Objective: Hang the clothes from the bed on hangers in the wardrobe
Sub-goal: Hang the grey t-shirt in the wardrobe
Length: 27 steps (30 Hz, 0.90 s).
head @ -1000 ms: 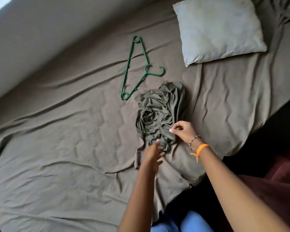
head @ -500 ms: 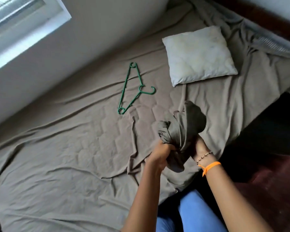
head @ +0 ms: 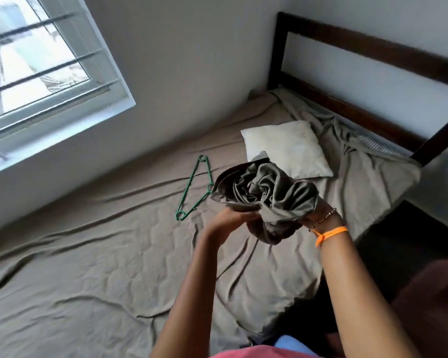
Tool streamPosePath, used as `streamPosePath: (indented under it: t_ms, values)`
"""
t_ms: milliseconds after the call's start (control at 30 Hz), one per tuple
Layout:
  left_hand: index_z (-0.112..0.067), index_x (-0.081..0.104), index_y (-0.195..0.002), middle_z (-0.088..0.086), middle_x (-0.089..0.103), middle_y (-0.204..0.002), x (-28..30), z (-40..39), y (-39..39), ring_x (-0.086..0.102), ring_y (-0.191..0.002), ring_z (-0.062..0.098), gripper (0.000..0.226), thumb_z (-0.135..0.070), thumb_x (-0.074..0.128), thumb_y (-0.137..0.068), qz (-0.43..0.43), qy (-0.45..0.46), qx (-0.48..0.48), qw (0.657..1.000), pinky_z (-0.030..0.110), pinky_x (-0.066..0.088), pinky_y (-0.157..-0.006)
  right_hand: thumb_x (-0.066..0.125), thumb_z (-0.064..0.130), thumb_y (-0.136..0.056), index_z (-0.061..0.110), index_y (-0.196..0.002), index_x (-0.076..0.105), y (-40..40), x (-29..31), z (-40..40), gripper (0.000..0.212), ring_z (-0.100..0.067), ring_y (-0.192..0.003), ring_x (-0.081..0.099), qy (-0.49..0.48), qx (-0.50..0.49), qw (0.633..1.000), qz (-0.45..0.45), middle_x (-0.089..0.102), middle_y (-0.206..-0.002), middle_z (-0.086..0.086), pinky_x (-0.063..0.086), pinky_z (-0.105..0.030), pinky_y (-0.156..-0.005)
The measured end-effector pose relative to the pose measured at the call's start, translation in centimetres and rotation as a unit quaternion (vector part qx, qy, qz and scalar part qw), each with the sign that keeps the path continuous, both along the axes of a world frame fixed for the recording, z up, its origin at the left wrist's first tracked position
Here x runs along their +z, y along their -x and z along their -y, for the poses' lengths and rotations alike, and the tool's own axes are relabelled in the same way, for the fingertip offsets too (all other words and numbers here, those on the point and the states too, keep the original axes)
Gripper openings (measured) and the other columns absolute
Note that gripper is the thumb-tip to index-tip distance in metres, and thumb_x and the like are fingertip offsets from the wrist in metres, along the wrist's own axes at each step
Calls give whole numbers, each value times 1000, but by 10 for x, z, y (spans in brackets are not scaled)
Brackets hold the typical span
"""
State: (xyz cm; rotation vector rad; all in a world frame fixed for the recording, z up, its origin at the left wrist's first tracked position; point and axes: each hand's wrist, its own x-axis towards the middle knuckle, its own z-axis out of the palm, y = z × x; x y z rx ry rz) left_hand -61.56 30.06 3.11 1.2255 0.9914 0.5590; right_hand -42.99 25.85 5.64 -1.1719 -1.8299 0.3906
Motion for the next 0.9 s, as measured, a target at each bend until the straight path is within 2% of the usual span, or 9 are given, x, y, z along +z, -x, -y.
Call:
streamPosePath:
  t_ms: [100,133,233,333,400,533,700,767,900]
  values:
    - [-12,65,-112,-1,68,-103,13,0,-10,63,-85,-1,26,-7,64,-86,7,1,46,999,12,48,-81,60,17,-90,9,-90,56,-11,9,-17,9,-1,-66,60,137,-79,970,-187,70,-83,-4,45,-11,-58]
    - [-13,67,-110,-1,68,-104,17,-1,-13,63,-89,1,24,-11,67,-86,2,-13,68,998,9,48,-79,76,17,-75,14,-90,57,-15,11,-22,24,9,-60,60,218,-83,939,-253,71,-79,9,47,-7,-58]
    - [-15,70,-101,-4,69,-96,31,-8,-16,63,-94,8,22,-16,75,-79,-30,-53,130,990,14,49,-81,54,-7,-86,18,-98,69,-42,3,-25,32,2,-86,62,336,-83,938,1,69,-90,-4,47,-11,-66]
    - [0,64,-113,7,65,-115,43,-17,-16,59,-108,18,39,1,74,-75,-60,-145,80,984,25,45,-99,48,-9,-88,13,-140,36,-42,13,-25,57,-24,-127,43,436,-84,890,106,40,-141,-9,38,-21,-95]
    - [6,60,-117,6,59,-117,55,-18,-18,54,-107,11,44,9,70,-73,-78,-277,28,957,17,42,-99,54,-4,-90,21,-144,24,-24,27,-26,67,-17,-121,47,427,-12,904,-27,37,-139,4,42,-25,-91]
    - [4,64,-102,5,61,-100,72,-23,-25,57,-88,-4,32,-3,59,-71,-32,-405,-21,913,15,47,-84,59,-1,-86,29,-118,48,9,53,-35,45,-7,-92,61,340,53,901,-265,61,-105,5,56,-24,-68]
    - [-6,60,-107,-4,63,-90,71,-28,-8,60,-77,-3,49,11,76,-64,41,-222,17,974,17,50,-75,47,-10,-89,22,-97,60,20,55,-46,36,4,-70,62,258,-10,916,-307,65,-81,9,54,-22,-62]
    - [-10,58,-105,-4,61,-86,64,-38,4,60,-80,8,52,1,83,-60,-35,-170,62,983,24,50,-75,41,-10,-91,23,-95,61,16,57,-49,39,1,-73,63,236,-30,897,-372,67,-78,12,53,-20,-61]
    - [-15,63,-74,-5,56,-65,56,-50,25,50,-59,6,12,-12,72,-82,-148,-102,8,984,24,38,-57,38,-2,-88,18,-108,68,10,67,-51,41,-18,-103,61,170,95,827,-527,68,-107,-1,51,-32,-88]
